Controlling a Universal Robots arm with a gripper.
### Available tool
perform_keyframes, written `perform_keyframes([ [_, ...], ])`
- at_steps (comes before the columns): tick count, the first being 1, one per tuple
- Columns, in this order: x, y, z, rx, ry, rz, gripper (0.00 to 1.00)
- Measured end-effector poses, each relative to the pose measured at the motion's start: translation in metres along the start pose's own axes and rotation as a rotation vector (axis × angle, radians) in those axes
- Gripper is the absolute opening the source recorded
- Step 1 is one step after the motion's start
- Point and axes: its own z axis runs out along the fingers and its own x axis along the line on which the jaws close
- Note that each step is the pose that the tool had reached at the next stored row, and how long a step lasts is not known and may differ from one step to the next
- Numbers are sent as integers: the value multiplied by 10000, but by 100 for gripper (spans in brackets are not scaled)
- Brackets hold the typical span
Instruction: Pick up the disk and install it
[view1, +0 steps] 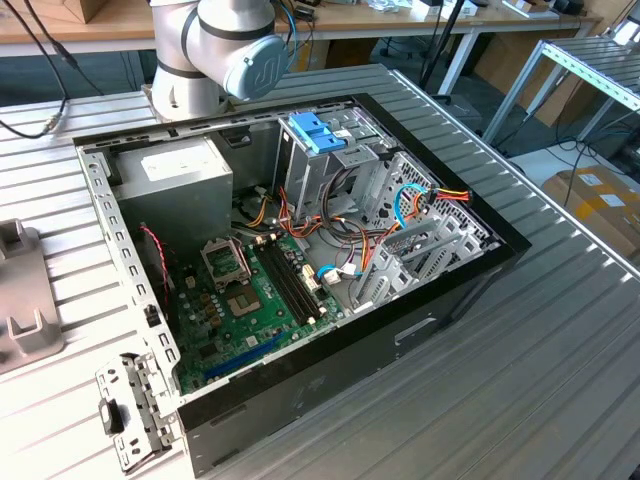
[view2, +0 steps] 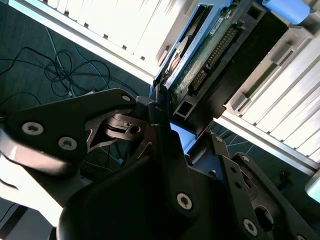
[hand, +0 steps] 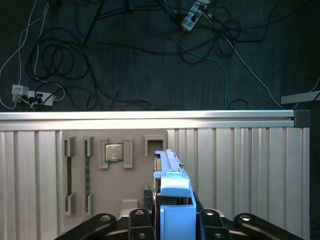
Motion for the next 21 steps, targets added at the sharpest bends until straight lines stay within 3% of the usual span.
perform_keyframes([
  [16,-7,1,-103,1,0,0,37],
  [18,-16,2,-258,0,0,0,37],
  [21,-20,2,-317,0,0,0,37],
])
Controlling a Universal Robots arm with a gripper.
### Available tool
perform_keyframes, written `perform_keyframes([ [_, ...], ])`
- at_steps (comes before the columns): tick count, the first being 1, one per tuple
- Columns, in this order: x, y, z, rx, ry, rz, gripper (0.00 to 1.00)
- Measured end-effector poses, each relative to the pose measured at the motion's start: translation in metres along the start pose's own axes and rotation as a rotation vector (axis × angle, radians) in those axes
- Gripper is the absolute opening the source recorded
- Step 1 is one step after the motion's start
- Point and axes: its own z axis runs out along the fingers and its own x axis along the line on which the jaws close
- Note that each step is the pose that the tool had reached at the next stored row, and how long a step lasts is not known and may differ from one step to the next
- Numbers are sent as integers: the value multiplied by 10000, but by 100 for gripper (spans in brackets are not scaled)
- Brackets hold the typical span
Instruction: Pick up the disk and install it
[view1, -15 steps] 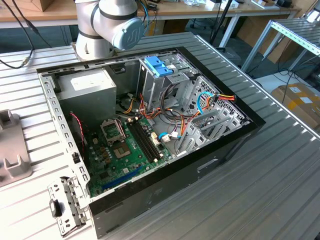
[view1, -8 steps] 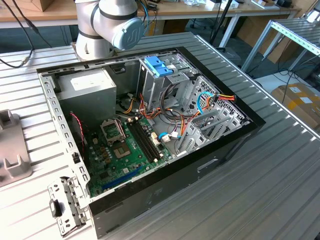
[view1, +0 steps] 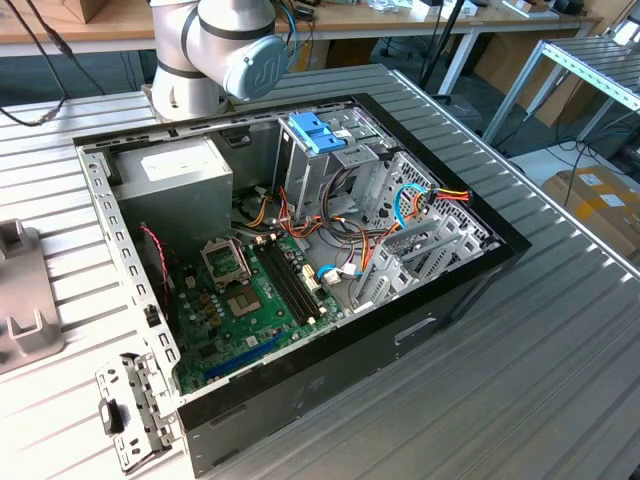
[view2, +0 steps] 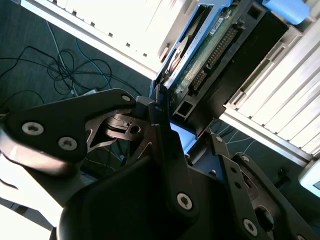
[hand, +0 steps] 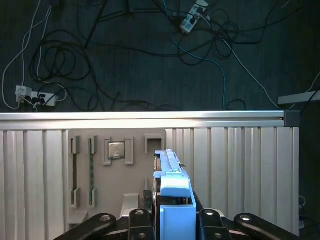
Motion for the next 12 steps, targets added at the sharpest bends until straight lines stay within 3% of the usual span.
perform_keyframes([
  [3,-5,0,-77,0,0,0,37],
  [12,-13,1,-222,0,0,0,37],
])
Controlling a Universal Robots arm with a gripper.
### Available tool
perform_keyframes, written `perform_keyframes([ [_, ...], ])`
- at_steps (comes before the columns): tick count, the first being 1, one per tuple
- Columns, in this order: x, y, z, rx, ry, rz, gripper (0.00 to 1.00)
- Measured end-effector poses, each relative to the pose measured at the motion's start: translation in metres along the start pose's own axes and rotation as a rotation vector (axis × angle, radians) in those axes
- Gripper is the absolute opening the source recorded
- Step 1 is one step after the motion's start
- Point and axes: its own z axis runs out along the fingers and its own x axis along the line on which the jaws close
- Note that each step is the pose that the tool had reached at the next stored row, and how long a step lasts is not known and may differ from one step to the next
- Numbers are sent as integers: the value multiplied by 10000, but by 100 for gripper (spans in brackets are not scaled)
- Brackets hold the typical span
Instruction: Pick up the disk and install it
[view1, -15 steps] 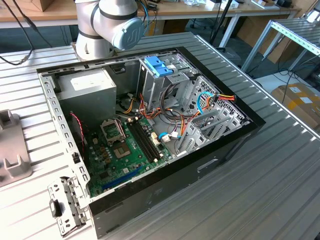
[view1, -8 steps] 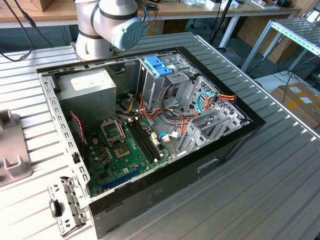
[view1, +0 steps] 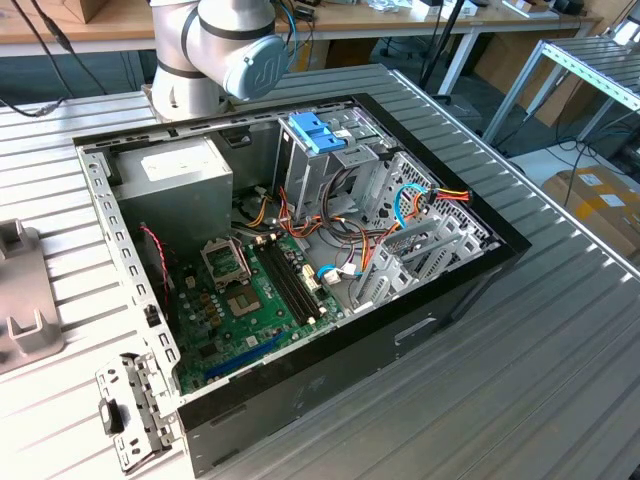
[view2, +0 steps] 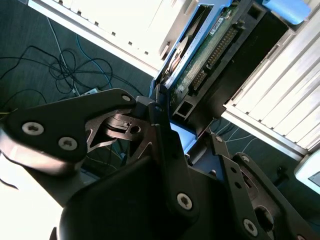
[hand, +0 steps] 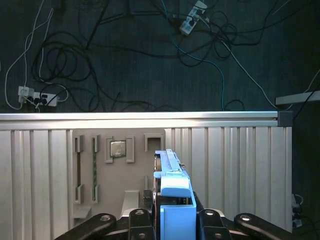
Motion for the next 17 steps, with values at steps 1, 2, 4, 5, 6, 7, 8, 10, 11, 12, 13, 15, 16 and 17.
perform_keyframes([
  [1,0,0,-9,0,0,0,37],
  [2,-1,0,-11,1,-1,0,37],
  [4,-1,0,-12,0,0,0,37],
  [5,-1,0,-12,0,-1,0,37],
  [6,-1,0,-12,0,0,0,37],
  [7,1,0,-13,-2,1,2,37],
  [8,4,0,-13,-1,0,1,37],
  [10,13,0,-13,0,0,0,37],
  [11,18,0,-13,0,0,0,37],
  [12,24,0,-13,1,0,1,37],
  [13,26,0,-13,0,0,1,37],
  [15,37,-1,-14,0,0,0,37],
  [16,37,-1,-14,0,0,0,37],
  [17,39,-1,-14,0,0,0,37],
])
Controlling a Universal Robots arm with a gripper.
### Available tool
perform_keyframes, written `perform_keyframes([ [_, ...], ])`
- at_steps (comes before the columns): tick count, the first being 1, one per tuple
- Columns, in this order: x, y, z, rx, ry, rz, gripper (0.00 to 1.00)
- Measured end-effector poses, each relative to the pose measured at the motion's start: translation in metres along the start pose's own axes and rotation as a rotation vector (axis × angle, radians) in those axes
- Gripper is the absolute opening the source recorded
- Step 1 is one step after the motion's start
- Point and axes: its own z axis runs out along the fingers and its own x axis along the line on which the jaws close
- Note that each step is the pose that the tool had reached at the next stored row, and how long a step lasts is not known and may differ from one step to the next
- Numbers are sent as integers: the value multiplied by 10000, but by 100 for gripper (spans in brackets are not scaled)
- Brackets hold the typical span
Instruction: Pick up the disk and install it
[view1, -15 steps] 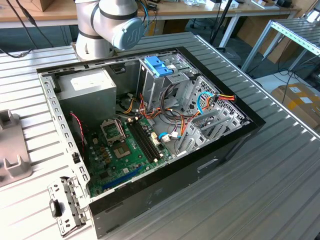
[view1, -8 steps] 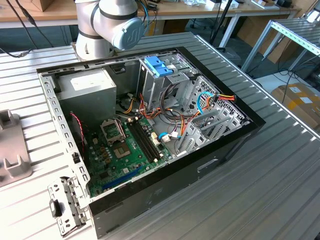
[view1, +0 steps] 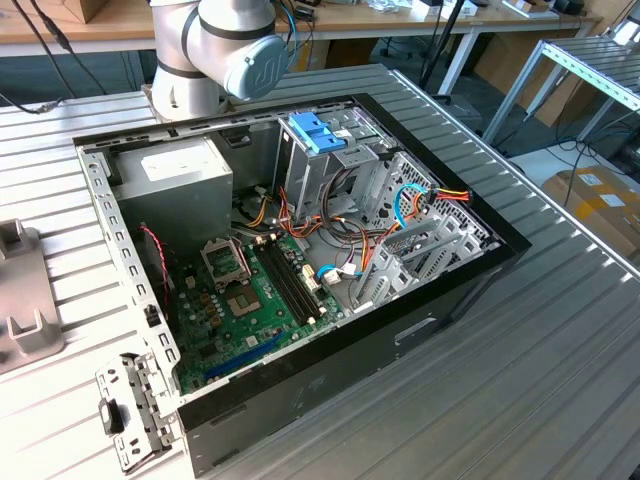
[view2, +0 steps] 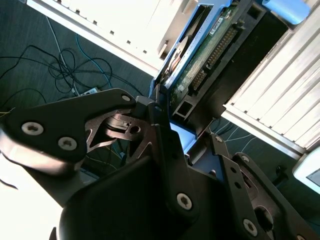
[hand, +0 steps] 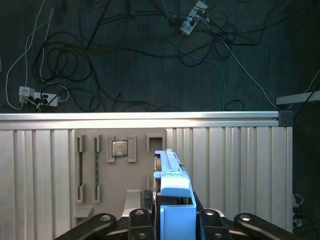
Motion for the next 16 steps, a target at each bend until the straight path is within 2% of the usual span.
perform_keyframes([
  [8,15,-7,0,1,-1,0,37],
  [16,20,-54,-1,0,0,0,37],
])
